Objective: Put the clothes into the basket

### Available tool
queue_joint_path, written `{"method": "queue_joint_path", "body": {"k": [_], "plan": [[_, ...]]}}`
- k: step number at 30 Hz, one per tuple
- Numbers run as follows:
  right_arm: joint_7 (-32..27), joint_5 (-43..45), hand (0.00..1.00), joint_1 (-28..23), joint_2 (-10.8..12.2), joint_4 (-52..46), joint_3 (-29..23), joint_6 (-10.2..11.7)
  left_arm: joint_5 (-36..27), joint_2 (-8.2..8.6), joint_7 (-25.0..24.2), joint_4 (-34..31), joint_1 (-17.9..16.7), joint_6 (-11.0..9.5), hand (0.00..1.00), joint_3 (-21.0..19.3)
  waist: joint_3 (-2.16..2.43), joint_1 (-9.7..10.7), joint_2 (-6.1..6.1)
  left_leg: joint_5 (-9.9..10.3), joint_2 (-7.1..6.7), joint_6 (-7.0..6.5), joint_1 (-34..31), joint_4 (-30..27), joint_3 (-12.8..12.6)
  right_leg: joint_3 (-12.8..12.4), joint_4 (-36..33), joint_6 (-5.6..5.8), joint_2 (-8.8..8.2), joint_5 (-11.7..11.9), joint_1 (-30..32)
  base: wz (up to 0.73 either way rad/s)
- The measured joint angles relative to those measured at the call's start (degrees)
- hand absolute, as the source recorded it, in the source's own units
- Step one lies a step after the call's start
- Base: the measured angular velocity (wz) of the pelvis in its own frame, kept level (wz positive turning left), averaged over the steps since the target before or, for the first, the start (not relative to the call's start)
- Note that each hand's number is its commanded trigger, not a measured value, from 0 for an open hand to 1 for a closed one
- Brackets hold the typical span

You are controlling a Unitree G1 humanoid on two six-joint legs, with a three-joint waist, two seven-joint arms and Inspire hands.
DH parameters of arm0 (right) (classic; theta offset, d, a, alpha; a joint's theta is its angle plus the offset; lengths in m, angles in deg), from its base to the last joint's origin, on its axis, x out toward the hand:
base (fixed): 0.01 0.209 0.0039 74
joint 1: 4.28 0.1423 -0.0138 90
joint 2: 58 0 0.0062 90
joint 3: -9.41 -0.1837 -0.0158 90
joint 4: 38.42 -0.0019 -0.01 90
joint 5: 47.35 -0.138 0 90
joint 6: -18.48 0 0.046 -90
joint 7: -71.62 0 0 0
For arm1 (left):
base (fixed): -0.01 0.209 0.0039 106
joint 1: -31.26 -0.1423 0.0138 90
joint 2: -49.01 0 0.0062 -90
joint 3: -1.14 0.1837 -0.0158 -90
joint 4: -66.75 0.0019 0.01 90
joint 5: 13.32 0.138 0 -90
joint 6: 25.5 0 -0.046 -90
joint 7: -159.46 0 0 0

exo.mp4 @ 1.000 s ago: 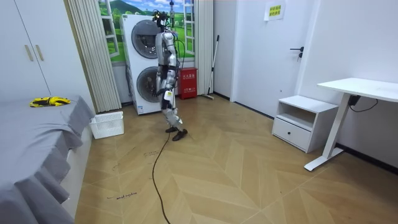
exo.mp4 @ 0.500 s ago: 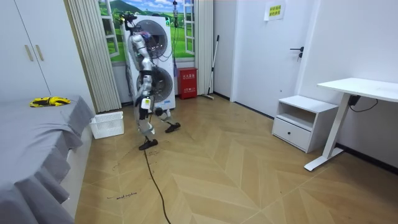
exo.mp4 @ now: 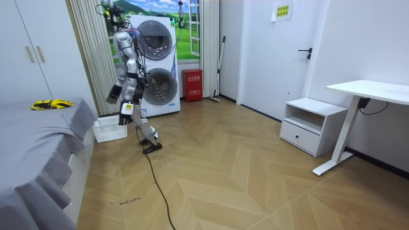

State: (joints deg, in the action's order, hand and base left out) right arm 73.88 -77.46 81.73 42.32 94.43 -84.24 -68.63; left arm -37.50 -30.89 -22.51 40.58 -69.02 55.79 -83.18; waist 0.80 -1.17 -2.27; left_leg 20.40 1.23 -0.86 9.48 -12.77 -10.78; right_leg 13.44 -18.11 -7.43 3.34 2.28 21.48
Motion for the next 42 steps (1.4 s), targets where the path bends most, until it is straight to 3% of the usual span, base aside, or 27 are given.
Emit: {"method": "queue_joint_path", "body": {"k": [1, 2, 3, 4, 5, 6, 7, 9, 11, 12, 13, 15, 16, 17, 18, 19, 22, 23, 24, 26, 27, 35, 42], "plan": [[-0.5, -0.5, 0.00, 0.2, 0.2, -1.4, 0.1, 0.3, -0.1, -0.14, -0.1, 0.7, 0.1, 0.1, 0.00, 0.0, -0.60, 0.1, -0.58, 0.9, 1.62, 4.00, -1.1, -3.6, -0.1, -0.9, 0.4, -0.34, 0.49, -0.7, -1.9, -0.05], [-0.7, -0.4, 0.00, 0.6, 0.2, -1.9, 0.1, 0.5, -0.2, -0.23, -0.2, 0.7, -0.1, 0.1, 0.00, 0.0, -0.69, 0.2, -0.46, 1.3, 2.39, 4.62, -1.6, -4.7, -0.8, -2.9, 0.3, -0.14, 0.51, -1.0, -2.6, 0.59], [-1.1, -0.6, 0.00, 0.1, 0.3, -3.0, -0.5, 0.6, -0.5, -0.65, -0.7, -0.3, 0.0, -0.4, 0.00, 0.1, -1.00, 0.2, 0.35, 1.3, 4.30, 4.60, -3.1, -4.1, -1.1, -5.6, -0.3, 0.48, -0.03, -1.3, -3.6, 0.72], [-1.2, -1.0, 0.00, 0.0, 0.3, -3.5, -0.9, 0.4, -0.5, -0.89, -0.8, -1.2, -0.1, -0.8, 0.00, 0.1, -1.36, 0.4, 0.90, 0.8, 5.32, 5.05, -4.0, -2.9, -1.3, -5.5, -1.9, 1.48, -0.55, -2.0, -3.7, 0.88], [-1.3, -1.4, 0.00, 0.0, 0.1, -5.2, -1.8, -0.3, -0.7, -1.16, -0.9, -3.4, -0.8, -1.6, 0.00, 0.1, -2.09, 0.1, 1.13, -1.1, 6.77, 5.04, -5.3, -4.8, -1.7, -4.1, -6.1, 2.44, -0.60, -4.5, -3.1, 0.44], [-1.4, -1.4, 0.00, -0.1, 0.2, -6.2, -1.7, -0.6, -1.3, -1.64, -0.9, -4.1, -2.1, -1.8, 0.00, 0.0, -1.61, -0.4, 1.78, -0.8, 7.10, 4.79, -6.1, -9.2, -3.3, -1.7, -6.5, 1.95, -1.13, -7.5, -4.0, 0.06], [-1.2, -1.6, 0.00, -0.5, 0.2, -8.5, -1.5, -0.9, -2.3, -1.92, -0.9, -4.0, -3.6, -1.6, 0.00, -0.1, -1.42, -0.5, 2.03, -0.9, 8.32, 4.81, -7.2, -15.0, -3.9, 1.2, -3.6, 1.74, -1.18, -8.6, -7.1, -0.33], [-1.0, -2.9, 0.00, -0.8, -0.2, -11.9, -1.5, -0.8, -4.1, -1.61, -1.0, -4.0, -5.2, -1.1, 0.00, -1.6, -1.56, -0.4, 1.24, -1.6, 10.36, 4.90, -9.2, -22.1, -3.7, 2.4, 0.2, 1.16, 0.07, -9.1, -11.1, -0.50], [-1.0, -2.8, 0.00, -2.0, -0.4, -13.7, -1.6, 0.1, -4.9, -1.66, -1.1, -3.7, -6.3, -1.0, 0.00, -3.5, -1.04, 1.0, 1.67, -4.9, 9.94, 3.90, -11.2, -27.5, -1.8, 0.6, 2.3, 0.87, 0.59, -10.1, -13.4, -0.20], [-1.1, -3.4, 0.00, -2.7, -0.6, -14.0, -1.7, 0.5, -5.6, -1.63, -1.1, -3.7, -7.0, -1.1, 0.00, -3.7, -0.42, 1.9, 2.51, -3.4, 8.49, 3.21, -11.7, -26.9, -0.4, -1.0, 3.1, 0.96, 0.44, -10.4, -14.5, -0.27], [-1.3, -4.4, 0.00, -2.7, -0.9, -14.0, -1.6, 0.9, -5.8, -1.47, -1.2, -3.8, -6.9, -1.1, 0.00, -3.6, -0.63, 2.1, 2.63, -0.8, 6.20, 2.60, -13.2, -23.7, 0.3, -2.5, 3.6, 0.97, 0.16, -10.4, -15.1, -0.46], [-1.8, -5.2, 0.00, -2.8, -1.7, -14.0, -1.3, 0.9, -6.8, -1.23, -1.3, -4.3, -6.7, -1.4, 0.00, -3.6, -0.89, 1.2, 2.70, -0.6, 3.29, 2.59, -16.4, -16.9, 1.4, -4.3, 3.8, 1.00, -0.40, -10.4, -15.4, -0.77], [-1.8, -5.2, 0.00, -3.0, -1.9, -14.0, -1.2, 0.9, -6.8, -1.14, -1.4, -4.2, -6.6, -1.5, 0.00, -3.6, -0.96, 1.0, 2.68, -1.1, 2.99, 2.82, -17.4, -14.2, 1.4, -5.1, 3.8, 1.01, -0.12, -10.4, -15.4, -0.89], [-1.8, -5.2, 0.00, -3.5, -2.1, -13.9, -1.3, 0.8, -6.8, -0.96, -1.4, -4.0, -6.4, -1.6, 0.00, -3.9, -0.57, 0.7, 2.13, -4.8, 2.96, 0.89, -19.4, -11.0, 1.1, -6.5, 3.5, 1.17, 0.31, -10.5, -15.5, -0.79], [-1.7, -5.3, 0.00, -4.1, -2.0, -14.1, -0.9, 0.8, -6.8, -0.95, -1.5, -3.5, -6.5, -1.6, 0.00, -4.3, 0.47, 0.5, 1.59, -6.2, 2.76, -0.31, -18.3, -9.4, 0.0, -8.4, 3.1, 1.56, 0.36, -10.6, -15.6, -0.78], [-1.2, -5.6, 0.00, -4.0, -2.0, -14.7, -0.7, 0.9, -6.8, -1.11, -1.6, -3.2, -6.1, -1.6, 0.00, -4.3, 0.15, 0.9, 1.62, -6.7, 2.07, -0.76, -16.6, -7.3, -0.3, -8.9, 2.9, 1.82, 0.08, -10.8, -15.6, -0.51], [-0.6, -6.6, 0.00, -4.1, -2.1, -14.8, -0.6, 1.5, -6.7, -1.41, -2.6, -3.0, -5.8, -1.2, 0.00, -3.9, -0.23, 1.3, 2.00, -7.3, 1.32, -0.78, -15.1, -5.0, -0.8, -8.7, 3.5, 1.95, -0.37, -10.8, -15.6, -0.17], [-0.6, -6.6, 0.00, -4.1, -2.1, -14.8, -0.4, 1.6, -6.7, -1.42, -2.7, -3.0, -5.8, -1.1, 0.00, -3.6, -0.26, 1.4, 2.00, -7.3, 1.22, -0.78, -15.1, -4.7, -0.7, -8.6, 3.6, 1.96, -0.41, -10.8, -15.7, 0.00], [-0.3, -6.6, 0.00, -3.9, -2.4, -14.8, 0.4, 2.3, -6.7, -1.44, -3.0, -2.9, -5.7, -0.9, 0.00, -3.4, -0.65, 1.5, 2.02, -7.3, 1.10, -0.79, -15.1, -4.3, -0.6, -8.6, 3.8, 2.04, -0.46, -10.8, -15.7, 0.05], [0.5, -6.6, 0.00, -3.8, -2.4, -14.8, 1.4, 2.7, -6.8, -1.58, -3.4, -1.9, -5.2, -0.4, 0.00, -3.4, -0.80, 1.5, 2.06, -7.3, 0.89, -0.77, -15.4, -3.8, -0.2, -8.6, 4.7, 2.13, -0.51, -10.9, -15.6, 0.09], [1.1, -6.3, 0.00, -3.5, -2.4, -14.7, 1.8, 2.7, -6.9, -1.64, -3.5, -1.6, -4.8, 0.0, 0.00, -3.5, -1.11, 1.5, 2.04, -7.4, 0.74, -0.80, -15.6, -3.7, 0.0, -8.3, 5.1, 2.25, -0.62, -11.1, -15.4, 0.12], [6.7, -5.4, 0.00, -0.8, -3.1, -12.8, 5.2, 2.7, -6.9, -1.79, -4.1, 0.4, -3.3, 0.8, 0.00, -3.4, -1.18, 0.7, 1.92, -8.0, 0.10, -1.00, -16.5, -2.4, 0.6, -7.3, 5.6, 2.45, -1.18, -11.4, -14.4, 0.06], [8.3, -0.8, 0.00, 4.8, -3.1, -1.0, 6.9, 3.4, -6.8, -2.22, -5.1, 0.4, -2.7, 1.1, 0.00, -3.2, -0.90, -0.4, 2.41, -8.0, -0.03, -1.01, -17.9, -2.1, 1.0, -6.6, 6.2, 2.55, -1.24, -11.4, -13.5, 0.02]]}}
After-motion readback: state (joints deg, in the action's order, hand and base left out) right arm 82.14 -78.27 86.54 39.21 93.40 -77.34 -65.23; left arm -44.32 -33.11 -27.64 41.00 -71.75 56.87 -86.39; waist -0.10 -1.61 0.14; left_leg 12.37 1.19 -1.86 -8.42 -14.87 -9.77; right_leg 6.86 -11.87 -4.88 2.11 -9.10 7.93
